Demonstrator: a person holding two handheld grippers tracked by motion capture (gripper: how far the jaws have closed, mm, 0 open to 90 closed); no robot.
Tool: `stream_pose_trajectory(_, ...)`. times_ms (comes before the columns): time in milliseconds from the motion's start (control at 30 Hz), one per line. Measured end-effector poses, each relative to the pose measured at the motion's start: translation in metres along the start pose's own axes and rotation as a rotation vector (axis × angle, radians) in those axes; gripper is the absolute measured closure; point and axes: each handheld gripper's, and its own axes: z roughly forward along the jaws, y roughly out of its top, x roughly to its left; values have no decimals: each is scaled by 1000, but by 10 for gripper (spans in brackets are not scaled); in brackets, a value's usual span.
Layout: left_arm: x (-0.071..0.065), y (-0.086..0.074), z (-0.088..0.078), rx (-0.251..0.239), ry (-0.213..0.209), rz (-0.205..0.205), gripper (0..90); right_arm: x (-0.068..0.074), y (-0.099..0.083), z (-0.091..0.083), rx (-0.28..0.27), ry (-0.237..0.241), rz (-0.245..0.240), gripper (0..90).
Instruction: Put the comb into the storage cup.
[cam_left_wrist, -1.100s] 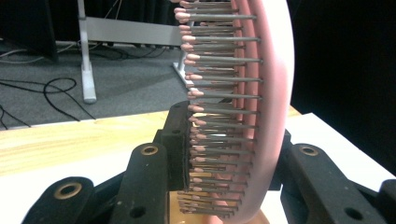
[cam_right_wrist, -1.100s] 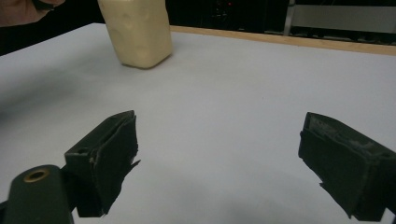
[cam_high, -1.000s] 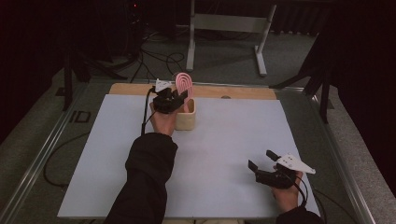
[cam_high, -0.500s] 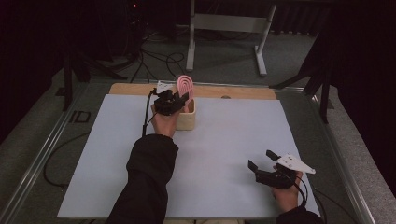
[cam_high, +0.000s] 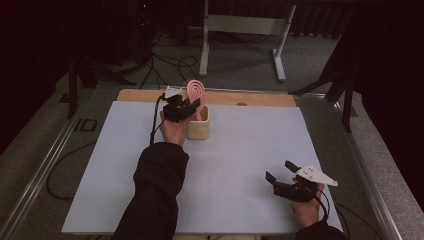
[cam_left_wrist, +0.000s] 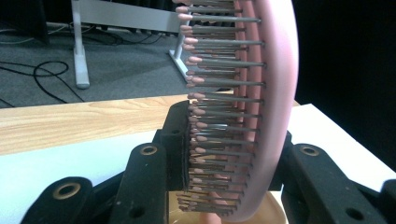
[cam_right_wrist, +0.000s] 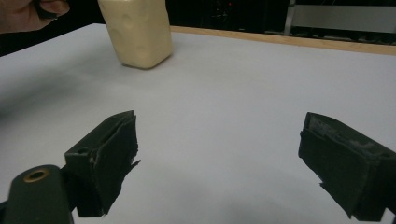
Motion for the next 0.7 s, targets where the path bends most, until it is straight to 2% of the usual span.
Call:
stream_pose_trajectory(400,11,1,1,6,-9,-49,640,-1,0,0,2,-3,-1,115)
stream_pose_trajectory(700,17,3,0,22,-1,-48,639,-1,0,0,3,-3,-1,115)
